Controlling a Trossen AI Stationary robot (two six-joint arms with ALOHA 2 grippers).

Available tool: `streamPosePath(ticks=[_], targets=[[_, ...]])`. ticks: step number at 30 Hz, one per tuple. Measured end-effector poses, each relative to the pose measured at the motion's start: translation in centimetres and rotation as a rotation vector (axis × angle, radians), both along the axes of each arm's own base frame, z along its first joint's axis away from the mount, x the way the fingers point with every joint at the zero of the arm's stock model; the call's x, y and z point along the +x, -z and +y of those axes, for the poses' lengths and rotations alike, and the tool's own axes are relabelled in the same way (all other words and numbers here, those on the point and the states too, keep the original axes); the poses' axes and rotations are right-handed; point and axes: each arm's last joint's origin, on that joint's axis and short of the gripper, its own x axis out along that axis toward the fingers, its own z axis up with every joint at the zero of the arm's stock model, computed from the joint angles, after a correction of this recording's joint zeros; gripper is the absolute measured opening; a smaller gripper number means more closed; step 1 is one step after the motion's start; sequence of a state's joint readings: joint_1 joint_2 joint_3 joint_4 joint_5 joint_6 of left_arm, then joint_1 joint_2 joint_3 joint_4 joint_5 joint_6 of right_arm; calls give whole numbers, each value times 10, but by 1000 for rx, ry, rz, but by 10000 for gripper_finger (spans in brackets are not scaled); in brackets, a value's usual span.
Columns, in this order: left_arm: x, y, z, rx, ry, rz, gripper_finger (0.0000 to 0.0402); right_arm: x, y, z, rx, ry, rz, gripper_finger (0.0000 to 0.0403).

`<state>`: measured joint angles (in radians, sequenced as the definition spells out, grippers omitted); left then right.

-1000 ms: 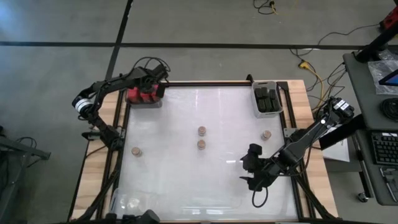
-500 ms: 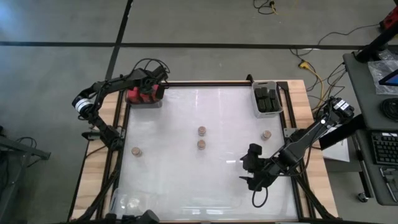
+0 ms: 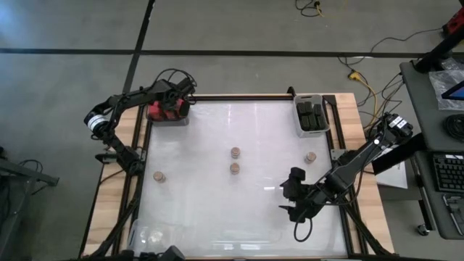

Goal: Sort spices by type
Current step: Adjust the center red seasoning can in the black transparent bin

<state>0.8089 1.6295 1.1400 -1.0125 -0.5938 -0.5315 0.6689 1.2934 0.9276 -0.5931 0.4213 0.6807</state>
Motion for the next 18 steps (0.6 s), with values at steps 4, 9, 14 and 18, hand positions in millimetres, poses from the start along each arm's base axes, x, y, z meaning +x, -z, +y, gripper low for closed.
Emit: streamPosePath(ticks=[4,9,14,18], targets=[[0,0,0,4,0,-5,0,0,0,0,0,2,0,364],[5,-7,-2,34,14,-46,0,2,0,-3,-5,6,0,364],[15,-6,-3,42,39,-128,0,3,0,-5,-9,11,-1,364],[16,-1,-2,30,41,-117,0,3,0,-5,-8,11,-1,364]])
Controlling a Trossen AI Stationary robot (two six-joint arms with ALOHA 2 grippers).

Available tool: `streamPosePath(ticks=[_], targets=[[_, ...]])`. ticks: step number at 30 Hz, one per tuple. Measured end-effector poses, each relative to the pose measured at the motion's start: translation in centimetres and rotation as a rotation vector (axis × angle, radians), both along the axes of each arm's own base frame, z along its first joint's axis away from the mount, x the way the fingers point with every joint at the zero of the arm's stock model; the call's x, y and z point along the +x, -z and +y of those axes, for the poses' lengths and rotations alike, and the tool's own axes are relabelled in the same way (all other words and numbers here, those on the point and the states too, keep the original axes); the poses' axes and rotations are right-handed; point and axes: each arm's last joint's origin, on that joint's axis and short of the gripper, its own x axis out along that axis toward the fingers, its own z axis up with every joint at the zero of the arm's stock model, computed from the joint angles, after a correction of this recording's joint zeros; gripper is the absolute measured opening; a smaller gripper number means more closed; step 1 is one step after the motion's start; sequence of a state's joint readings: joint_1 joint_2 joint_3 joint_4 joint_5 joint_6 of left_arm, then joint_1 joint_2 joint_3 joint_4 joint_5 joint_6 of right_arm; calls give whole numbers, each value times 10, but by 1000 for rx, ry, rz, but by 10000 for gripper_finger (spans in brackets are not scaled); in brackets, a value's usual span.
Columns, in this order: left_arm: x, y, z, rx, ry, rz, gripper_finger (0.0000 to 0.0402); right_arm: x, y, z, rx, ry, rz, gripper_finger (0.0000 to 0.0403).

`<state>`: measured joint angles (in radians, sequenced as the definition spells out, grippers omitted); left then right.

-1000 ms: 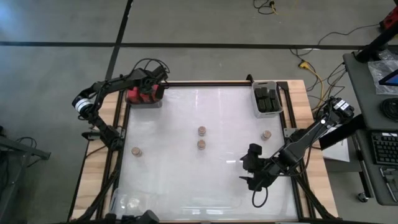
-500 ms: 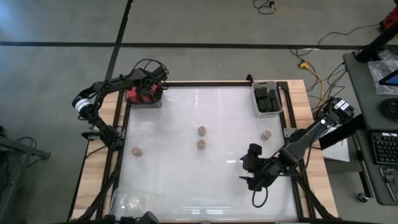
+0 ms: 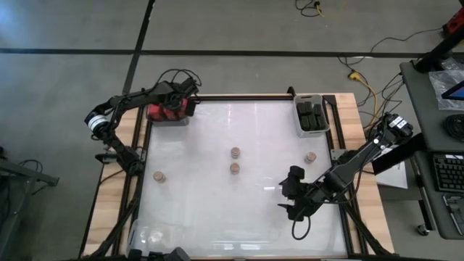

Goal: Sort spices by type
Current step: Adjust the center red seasoning can in the black transparent bin

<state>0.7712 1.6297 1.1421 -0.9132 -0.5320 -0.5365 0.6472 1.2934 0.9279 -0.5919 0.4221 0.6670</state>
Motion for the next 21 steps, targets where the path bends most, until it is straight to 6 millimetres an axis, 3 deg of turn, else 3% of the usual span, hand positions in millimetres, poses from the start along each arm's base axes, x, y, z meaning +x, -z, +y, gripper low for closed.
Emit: streamPosePath(ticks=[21], targets=[[-3,3,-2,-35,3,40,0,0,0,0,2,2,1,364]])
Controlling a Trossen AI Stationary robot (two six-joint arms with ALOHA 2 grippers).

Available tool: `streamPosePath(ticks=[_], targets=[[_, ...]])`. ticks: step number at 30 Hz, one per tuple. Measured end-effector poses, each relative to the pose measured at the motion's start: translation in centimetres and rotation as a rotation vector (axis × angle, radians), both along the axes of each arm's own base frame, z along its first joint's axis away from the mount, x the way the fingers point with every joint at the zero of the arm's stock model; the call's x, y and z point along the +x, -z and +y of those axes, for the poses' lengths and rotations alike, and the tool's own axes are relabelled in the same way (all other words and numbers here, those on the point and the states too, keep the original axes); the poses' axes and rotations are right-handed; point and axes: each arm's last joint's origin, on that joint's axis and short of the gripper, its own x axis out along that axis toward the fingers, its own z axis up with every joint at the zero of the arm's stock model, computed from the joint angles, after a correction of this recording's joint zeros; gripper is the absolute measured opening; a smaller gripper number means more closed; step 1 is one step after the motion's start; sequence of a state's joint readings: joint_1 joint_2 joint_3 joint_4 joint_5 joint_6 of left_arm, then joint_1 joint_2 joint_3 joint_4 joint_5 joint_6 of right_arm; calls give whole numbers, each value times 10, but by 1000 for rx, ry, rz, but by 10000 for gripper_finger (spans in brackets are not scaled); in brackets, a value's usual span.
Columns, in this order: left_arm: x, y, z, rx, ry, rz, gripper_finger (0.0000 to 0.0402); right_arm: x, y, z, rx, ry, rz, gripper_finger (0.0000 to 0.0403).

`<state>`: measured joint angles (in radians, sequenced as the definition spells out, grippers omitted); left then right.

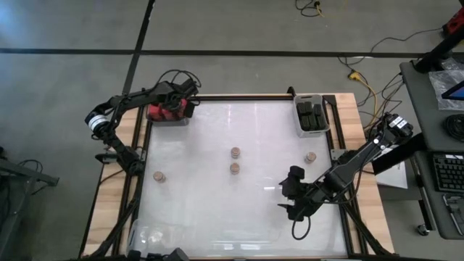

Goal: Sort spices by type
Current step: Adjust the center red seasoning can in the black transparent bin, then put the brown seasoning bottle into the transparent bin

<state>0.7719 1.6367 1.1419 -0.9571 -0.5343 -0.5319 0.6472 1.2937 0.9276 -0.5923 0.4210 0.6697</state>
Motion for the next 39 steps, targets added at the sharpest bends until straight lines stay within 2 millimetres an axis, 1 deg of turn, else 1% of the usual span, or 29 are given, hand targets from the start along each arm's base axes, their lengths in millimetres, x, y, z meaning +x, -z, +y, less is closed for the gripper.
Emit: streamPosePath(ticks=[7,10,14,18,21,23,26,30,33,36,39], targets=[[1,-1,1,8,-2,-9,0,0,0,0,0,0,0,364],[2,-6,2,20,9,-19,0,0,0,0,0,0,0,364],[9,-23,-4,41,72,-61,0,0,0,0,-4,-5,0,364],[19,-51,-22,84,185,-102,0,0,-1,0,-13,-15,-4,364],[28,-73,-46,123,307,-139,0,2,-6,1,-34,-20,-28,364],[33,-84,-66,139,392,-162,0,4,-9,1,-41,-31,-36,364],[41,-92,-101,153,525,-207,0,6,-12,0,-50,-38,-46,364],[52,-81,-153,79,757,-220,0,10,-14,-4,-68,-13,-61,364],[57,-73,-189,47,851,-233,6,12,-14,-7,-75,6,-76,364],[61,-67,-223,18,902,-263,28,14,-16,-6,-65,12,-105,364],[59,-65,-255,-10,952,-302,64,15,-18,-4,-47,13,-130,364]])
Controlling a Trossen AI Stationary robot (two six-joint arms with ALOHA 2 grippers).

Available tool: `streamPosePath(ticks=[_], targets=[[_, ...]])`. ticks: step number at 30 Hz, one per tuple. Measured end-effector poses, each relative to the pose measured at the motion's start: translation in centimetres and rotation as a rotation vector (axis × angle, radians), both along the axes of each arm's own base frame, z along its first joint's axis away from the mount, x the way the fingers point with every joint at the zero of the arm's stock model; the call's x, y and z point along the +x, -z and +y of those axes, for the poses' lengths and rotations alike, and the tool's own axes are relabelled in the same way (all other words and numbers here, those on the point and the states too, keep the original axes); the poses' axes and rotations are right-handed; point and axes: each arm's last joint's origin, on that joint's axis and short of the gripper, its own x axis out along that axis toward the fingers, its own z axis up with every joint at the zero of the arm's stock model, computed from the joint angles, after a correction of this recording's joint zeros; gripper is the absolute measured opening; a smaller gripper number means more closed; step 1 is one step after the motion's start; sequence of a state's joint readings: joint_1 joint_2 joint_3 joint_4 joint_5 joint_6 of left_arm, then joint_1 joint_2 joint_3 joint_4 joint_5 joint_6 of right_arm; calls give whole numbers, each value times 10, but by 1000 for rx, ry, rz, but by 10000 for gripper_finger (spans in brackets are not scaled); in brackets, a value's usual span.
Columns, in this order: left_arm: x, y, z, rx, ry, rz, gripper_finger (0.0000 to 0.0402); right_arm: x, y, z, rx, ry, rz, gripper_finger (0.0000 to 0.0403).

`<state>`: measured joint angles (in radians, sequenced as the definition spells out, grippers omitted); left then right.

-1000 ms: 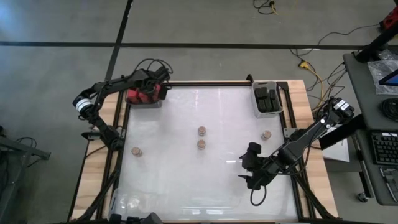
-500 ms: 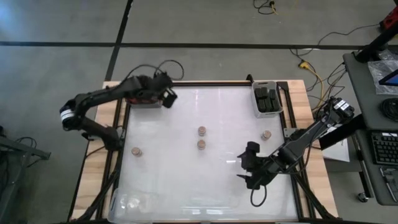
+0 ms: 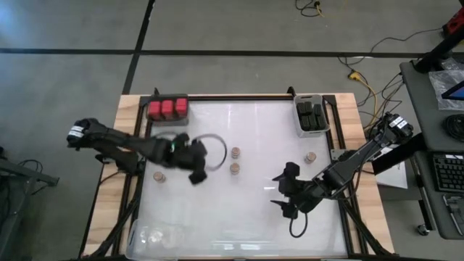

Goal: Sort spices by type
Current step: Put the brown seasoning bottle into the transparent bin

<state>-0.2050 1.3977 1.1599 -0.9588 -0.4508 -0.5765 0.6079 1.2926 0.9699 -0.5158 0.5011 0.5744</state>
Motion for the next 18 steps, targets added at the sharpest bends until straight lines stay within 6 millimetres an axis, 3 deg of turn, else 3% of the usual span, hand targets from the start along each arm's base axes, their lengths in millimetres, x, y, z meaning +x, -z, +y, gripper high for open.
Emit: streamPosePath(ticks=[5,9,13,18], targets=[[-11,5,-50,-149,84,6,136,4,-2,3,25,-3,-43,364],[-25,9,-79,-280,82,50,195,11,1,7,5,-6,-87,364],[-44,14,-90,-288,-3,141,249,23,5,15,-1,-38,-148,364],[-63,21,-86,-219,-82,284,297,37,18,24,4,-57,-181,364]])
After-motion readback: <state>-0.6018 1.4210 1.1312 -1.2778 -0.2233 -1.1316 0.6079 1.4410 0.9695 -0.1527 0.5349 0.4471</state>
